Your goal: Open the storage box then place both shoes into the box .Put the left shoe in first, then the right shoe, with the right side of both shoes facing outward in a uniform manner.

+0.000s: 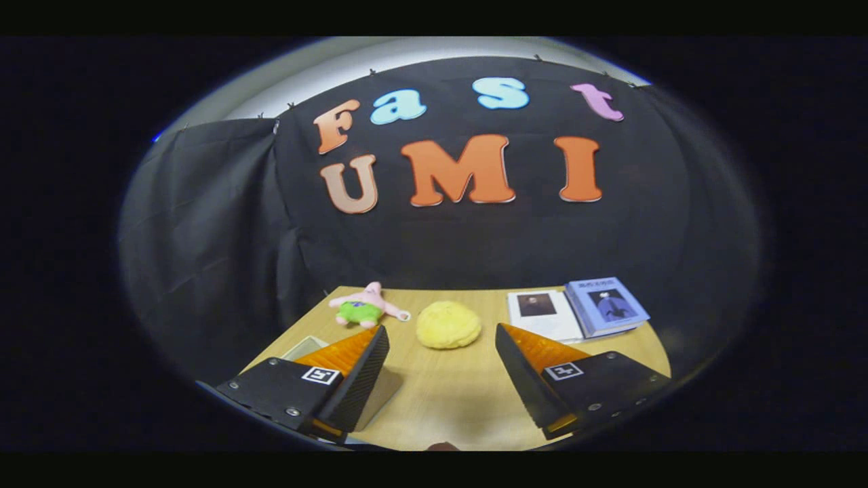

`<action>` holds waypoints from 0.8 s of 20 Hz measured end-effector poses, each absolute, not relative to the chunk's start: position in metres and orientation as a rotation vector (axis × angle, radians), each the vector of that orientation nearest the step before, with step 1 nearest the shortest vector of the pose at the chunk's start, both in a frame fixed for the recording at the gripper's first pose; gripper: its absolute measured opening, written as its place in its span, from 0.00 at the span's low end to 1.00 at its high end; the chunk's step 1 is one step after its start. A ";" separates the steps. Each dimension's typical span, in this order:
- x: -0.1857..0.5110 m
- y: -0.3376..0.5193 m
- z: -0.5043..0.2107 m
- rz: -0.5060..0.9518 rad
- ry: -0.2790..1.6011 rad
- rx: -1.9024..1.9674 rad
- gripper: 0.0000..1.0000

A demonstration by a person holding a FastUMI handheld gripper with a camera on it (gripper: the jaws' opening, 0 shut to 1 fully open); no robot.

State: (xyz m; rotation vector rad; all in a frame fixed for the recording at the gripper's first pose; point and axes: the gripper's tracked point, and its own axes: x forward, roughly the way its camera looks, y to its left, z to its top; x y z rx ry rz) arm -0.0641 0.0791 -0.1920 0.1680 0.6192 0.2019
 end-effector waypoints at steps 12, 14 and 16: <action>-0.034 0.018 -0.136 0.071 0.429 0.122 0.95; -0.032 0.019 -0.137 0.069 0.427 0.110 0.95; -0.030 0.023 -0.134 0.071 0.418 0.106 0.95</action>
